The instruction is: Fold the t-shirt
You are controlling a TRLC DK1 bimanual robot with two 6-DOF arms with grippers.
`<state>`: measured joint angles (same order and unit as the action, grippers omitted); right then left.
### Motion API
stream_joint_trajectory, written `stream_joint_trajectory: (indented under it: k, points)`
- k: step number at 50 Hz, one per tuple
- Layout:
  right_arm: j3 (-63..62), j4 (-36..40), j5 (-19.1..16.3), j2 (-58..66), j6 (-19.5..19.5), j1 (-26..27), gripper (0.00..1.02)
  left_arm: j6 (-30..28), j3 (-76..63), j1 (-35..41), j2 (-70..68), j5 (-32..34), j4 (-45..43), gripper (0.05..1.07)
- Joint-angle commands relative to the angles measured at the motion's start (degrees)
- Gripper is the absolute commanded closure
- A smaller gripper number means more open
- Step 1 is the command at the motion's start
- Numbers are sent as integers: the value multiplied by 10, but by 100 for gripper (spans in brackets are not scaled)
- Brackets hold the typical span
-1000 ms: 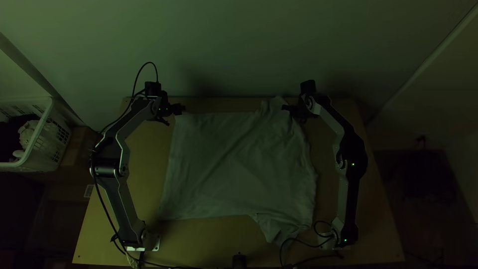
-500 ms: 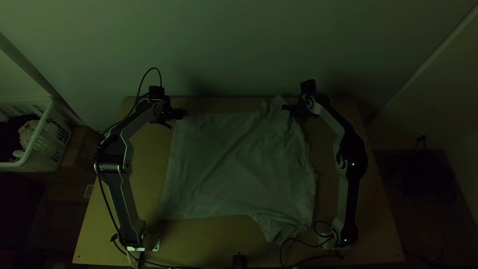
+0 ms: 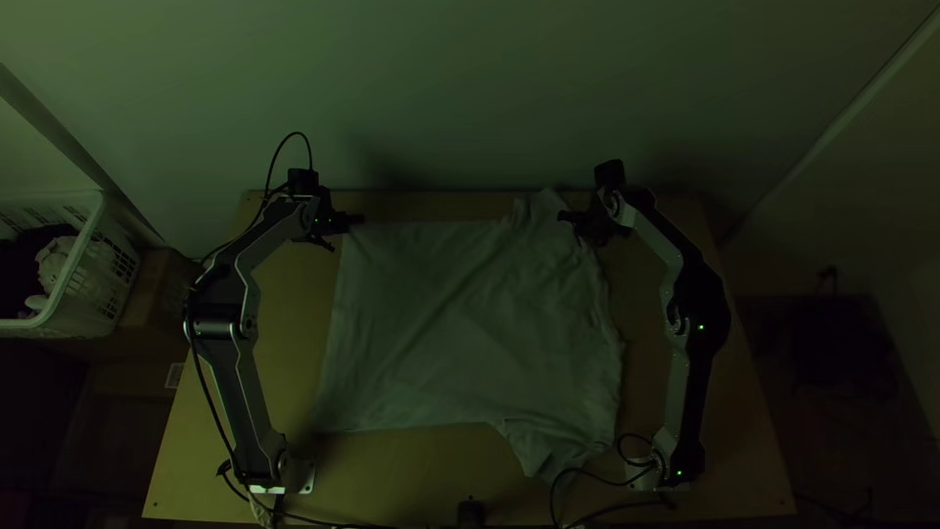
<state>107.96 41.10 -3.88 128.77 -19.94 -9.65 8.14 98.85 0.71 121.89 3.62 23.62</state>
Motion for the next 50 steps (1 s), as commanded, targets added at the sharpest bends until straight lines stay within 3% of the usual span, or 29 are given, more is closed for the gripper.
stream_joint_trajectory:
  k: [1, 50]
  points:
    - [-25, 6, 6, -40, -10, 9, 100, 6, -25, -9, -37, -5, -6, 105]
    - [-115, 0, 44, -157, 10, 31, 100, 7, -176, -31, -187, 1, -37, 105]
